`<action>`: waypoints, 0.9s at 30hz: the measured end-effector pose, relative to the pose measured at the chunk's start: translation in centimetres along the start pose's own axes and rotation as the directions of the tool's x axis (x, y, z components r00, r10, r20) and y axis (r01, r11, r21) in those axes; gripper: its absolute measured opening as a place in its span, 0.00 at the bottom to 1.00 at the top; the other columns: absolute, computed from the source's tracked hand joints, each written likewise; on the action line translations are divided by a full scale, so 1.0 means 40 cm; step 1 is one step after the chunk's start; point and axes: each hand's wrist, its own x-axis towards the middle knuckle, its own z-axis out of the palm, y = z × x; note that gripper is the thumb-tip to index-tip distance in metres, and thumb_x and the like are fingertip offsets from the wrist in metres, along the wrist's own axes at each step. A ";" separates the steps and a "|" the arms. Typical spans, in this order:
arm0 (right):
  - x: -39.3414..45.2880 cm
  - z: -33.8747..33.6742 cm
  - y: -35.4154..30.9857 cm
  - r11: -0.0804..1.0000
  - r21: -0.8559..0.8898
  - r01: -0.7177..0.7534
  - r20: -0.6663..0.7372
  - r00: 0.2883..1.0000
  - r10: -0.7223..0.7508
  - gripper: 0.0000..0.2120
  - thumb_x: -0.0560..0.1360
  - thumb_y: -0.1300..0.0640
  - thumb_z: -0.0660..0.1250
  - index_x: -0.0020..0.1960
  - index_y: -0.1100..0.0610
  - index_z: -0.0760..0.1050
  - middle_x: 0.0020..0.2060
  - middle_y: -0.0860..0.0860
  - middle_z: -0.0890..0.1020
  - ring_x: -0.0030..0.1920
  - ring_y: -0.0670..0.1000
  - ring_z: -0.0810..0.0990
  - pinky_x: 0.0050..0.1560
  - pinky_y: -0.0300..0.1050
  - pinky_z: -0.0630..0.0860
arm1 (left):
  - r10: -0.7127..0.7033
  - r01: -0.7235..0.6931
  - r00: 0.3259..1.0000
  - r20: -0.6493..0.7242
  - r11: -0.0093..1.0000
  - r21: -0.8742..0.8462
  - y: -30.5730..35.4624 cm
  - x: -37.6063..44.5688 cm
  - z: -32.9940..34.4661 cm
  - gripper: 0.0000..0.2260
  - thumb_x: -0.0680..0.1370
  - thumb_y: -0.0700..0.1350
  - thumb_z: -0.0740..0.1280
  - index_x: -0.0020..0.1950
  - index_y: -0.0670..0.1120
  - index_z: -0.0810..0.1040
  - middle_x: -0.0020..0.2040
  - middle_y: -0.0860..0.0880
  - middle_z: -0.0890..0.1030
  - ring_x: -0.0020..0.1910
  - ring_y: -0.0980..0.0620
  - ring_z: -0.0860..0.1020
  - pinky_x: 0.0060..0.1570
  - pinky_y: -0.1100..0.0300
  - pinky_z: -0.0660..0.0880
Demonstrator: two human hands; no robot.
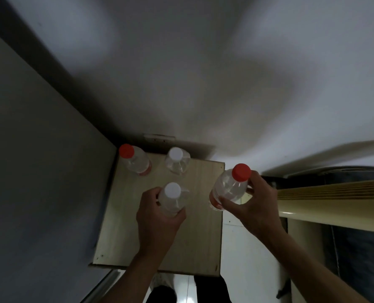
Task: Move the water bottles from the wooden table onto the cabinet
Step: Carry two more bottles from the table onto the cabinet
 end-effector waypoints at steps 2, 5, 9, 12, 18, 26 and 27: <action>0.010 0.019 0.018 1.000 -0.010 -0.006 -0.005 1.000 0.006 0.36 0.59 0.45 0.80 0.63 0.50 0.72 0.51 0.39 0.76 0.50 0.36 0.76 0.51 0.30 0.71 | -0.021 0.021 0.999 -0.037 1.000 0.006 -0.019 0.009 0.022 0.28 0.61 0.46 0.83 0.55 0.45 0.75 0.50 0.50 0.78 0.45 0.53 0.76 0.43 0.64 0.76; 0.027 0.037 0.034 1.000 -0.010 -0.007 0.002 1.000 0.007 0.36 0.59 0.44 0.79 0.63 0.50 0.72 0.51 0.37 0.75 0.50 0.35 0.76 0.50 0.29 0.70 | -0.043 0.044 0.996 -0.079 0.999 0.013 -0.041 0.025 0.046 0.29 0.60 0.45 0.84 0.55 0.44 0.74 0.50 0.49 0.78 0.45 0.54 0.75 0.44 0.70 0.70; 0.040 0.051 0.047 1.000 -0.019 -0.009 0.009 1.000 0.009 0.37 0.59 0.48 0.81 0.64 0.53 0.72 0.52 0.41 0.76 0.50 0.43 0.77 0.50 0.31 0.71 | -0.029 0.030 0.994 -0.106 1.000 0.009 -0.066 0.042 0.063 0.29 0.61 0.45 0.84 0.56 0.44 0.73 0.50 0.48 0.77 0.45 0.51 0.75 0.42 0.63 0.74; 0.045 0.054 0.049 1.000 -0.026 -0.011 -0.002 1.000 0.011 0.37 0.59 0.50 0.82 0.64 0.54 0.73 0.52 0.40 0.76 0.50 0.43 0.77 0.50 0.31 0.71 | -0.020 0.022 0.996 -0.093 1.000 0.022 -0.065 0.046 0.073 0.31 0.60 0.46 0.83 0.56 0.46 0.71 0.51 0.48 0.76 0.44 0.51 0.74 0.42 0.59 0.75; 0.056 0.055 0.042 0.999 -0.020 -0.025 -0.005 1.000 0.025 0.36 0.60 0.50 0.82 0.64 0.55 0.73 0.52 0.40 0.76 0.50 0.43 0.77 0.50 0.31 0.71 | -0.032 0.032 0.998 -0.057 0.999 0.013 -0.061 0.035 0.059 0.33 0.58 0.47 0.85 0.56 0.45 0.71 0.52 0.50 0.75 0.47 0.52 0.74 0.44 0.61 0.75; 0.085 0.073 0.038 0.998 -0.065 -0.016 -0.033 0.999 0.014 0.36 0.61 0.50 0.82 0.65 0.58 0.73 0.58 0.52 0.81 0.53 0.46 0.77 0.53 0.33 0.70 | -0.037 0.037 0.999 0.024 0.999 0.014 -0.070 0.020 0.024 0.32 0.60 0.48 0.84 0.59 0.46 0.73 0.55 0.52 0.75 0.50 0.53 0.75 0.49 0.63 0.75; 0.091 0.080 0.037 0.998 -0.058 -0.020 -0.038 0.999 0.018 0.36 0.61 0.51 0.82 0.65 0.58 0.73 0.58 0.53 0.81 0.54 0.46 0.76 0.54 0.35 0.71 | -0.039 0.038 0.998 0.039 0.999 0.022 -0.071 0.017 0.021 0.33 0.61 0.49 0.83 0.60 0.46 0.73 0.55 0.52 0.75 0.51 0.53 0.75 0.49 0.62 0.75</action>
